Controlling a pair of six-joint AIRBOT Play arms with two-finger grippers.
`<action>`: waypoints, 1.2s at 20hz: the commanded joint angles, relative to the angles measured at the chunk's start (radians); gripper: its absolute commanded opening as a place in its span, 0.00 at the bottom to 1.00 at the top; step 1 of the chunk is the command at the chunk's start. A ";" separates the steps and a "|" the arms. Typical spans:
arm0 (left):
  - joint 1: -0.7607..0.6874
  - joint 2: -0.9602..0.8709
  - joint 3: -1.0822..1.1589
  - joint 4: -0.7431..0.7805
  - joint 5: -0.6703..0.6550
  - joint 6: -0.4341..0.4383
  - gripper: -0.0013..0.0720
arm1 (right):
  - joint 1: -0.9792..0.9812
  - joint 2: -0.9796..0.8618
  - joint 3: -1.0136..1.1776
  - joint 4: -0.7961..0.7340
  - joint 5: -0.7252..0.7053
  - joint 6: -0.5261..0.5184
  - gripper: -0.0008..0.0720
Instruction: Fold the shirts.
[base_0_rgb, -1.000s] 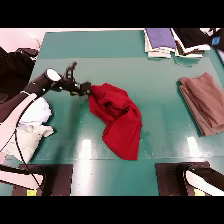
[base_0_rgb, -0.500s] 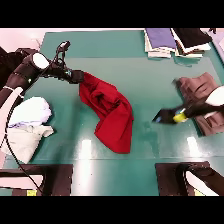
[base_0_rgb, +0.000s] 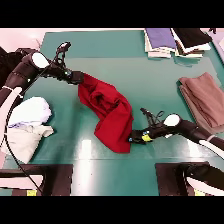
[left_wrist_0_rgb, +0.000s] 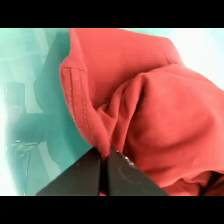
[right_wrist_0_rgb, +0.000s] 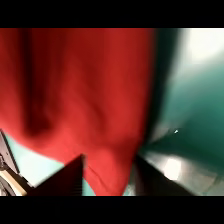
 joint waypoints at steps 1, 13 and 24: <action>0.000 0.001 0.007 0.000 -0.016 -0.001 0.05 | 0.050 -0.105 0.065 -0.001 -0.065 -0.004 0.26; 0.000 0.355 0.456 0.100 -0.074 0.017 0.05 | -0.344 0.411 0.563 -0.594 0.315 0.102 0.04; 0.000 0.685 0.586 0.109 -0.060 0.026 0.05 | -0.854 0.480 1.255 -0.581 0.557 0.006 0.04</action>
